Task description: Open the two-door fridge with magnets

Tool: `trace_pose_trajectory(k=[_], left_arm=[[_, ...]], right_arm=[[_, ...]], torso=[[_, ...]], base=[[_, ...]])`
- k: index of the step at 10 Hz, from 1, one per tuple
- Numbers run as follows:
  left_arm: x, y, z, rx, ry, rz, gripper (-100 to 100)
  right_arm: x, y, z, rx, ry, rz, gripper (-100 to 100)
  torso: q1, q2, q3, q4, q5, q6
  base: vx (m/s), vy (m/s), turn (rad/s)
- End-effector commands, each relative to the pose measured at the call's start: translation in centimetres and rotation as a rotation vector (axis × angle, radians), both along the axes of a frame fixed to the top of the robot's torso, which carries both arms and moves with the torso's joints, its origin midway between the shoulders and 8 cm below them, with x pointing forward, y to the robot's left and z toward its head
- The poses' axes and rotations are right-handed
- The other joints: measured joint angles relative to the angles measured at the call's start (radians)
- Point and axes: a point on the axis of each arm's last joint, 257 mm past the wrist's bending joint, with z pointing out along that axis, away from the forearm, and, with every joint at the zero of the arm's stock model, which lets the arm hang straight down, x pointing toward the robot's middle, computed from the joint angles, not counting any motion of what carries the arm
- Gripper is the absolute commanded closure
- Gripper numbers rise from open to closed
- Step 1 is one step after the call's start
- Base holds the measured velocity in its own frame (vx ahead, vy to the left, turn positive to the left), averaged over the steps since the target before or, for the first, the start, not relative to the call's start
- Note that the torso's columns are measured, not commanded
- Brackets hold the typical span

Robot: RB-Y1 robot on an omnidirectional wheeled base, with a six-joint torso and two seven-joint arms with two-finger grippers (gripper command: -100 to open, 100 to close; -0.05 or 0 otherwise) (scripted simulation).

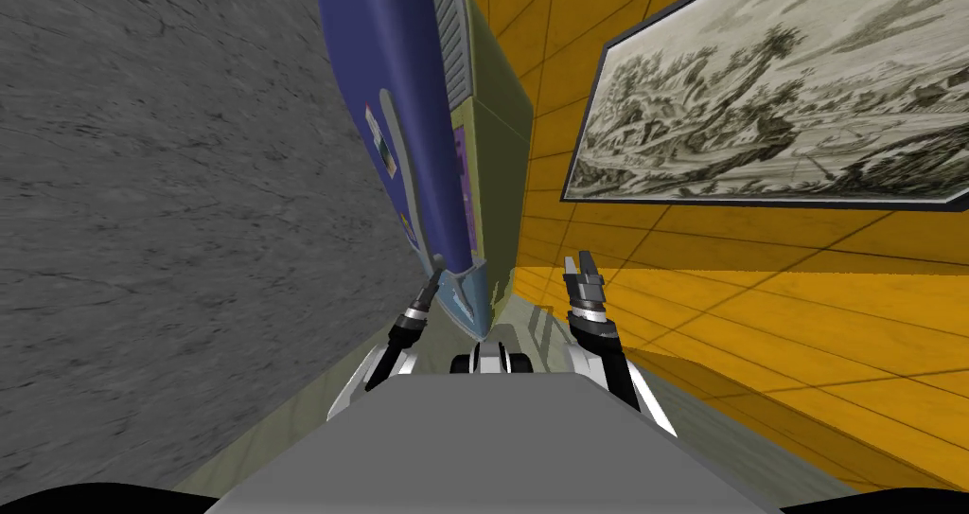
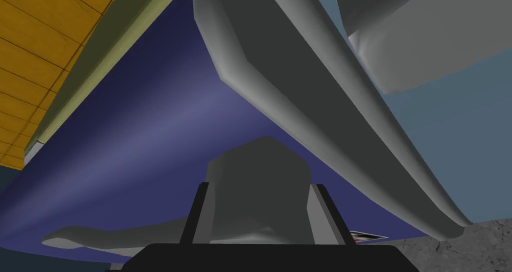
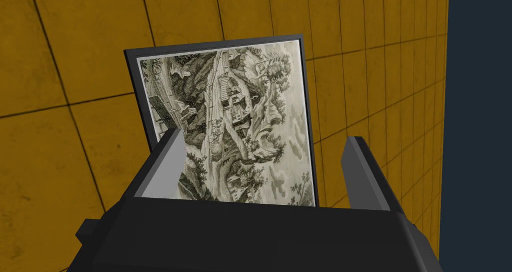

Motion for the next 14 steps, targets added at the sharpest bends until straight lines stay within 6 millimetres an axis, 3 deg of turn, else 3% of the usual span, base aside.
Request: trace_pose_trajectory(k=[1,9,10,11,14], left_arm=[[-0.5,-0.5,0.9,0.002,-0.017,-0.032,100],[-3.4,-4.1,1.4,-0.002,-0.005,-0.188,100],[-3.0,-3.7,0.1,0.003,0.021,-0.173,100],[-4.3,-4.9,0.2,0.010,0.017,-0.223,100],[-6.7,-7.1,0.3,0.019,0.009,-0.313,100]], right_arm=[[0.0,0.0,0.0,0.000,0.000,0.000,0],[0.0,0.0,0.0,0.000,0.000,0.000,0],[0.0,0.0,0.0,0.000,0.000,0.000,0],[0.0,0.0,0.0,0.000,0.000,0.000,0],[0.0,0.0,0.0,0.000,0.000,0.000,0]], torso=[[0.000,-0.005,-0.003,0.001,-0.001,0.001],[-0.007,-0.006,-0.006,0.001,-0.004,0.002],[-0.008,-0.005,-0.004,0.001,-0.003,0.003],[-0.019,-0.007,-0.004,-0.003,-0.004,0.004],[-0.005,-0.007,-0.004,-0.003,0.000,0.004]], base=[[-0.084,0.258,-0.051],[-0.122,0.286,-0.094],[-0.061,0.142,-0.036],[0.018,0.188,0.062],[0.012,0.284,0.030]])
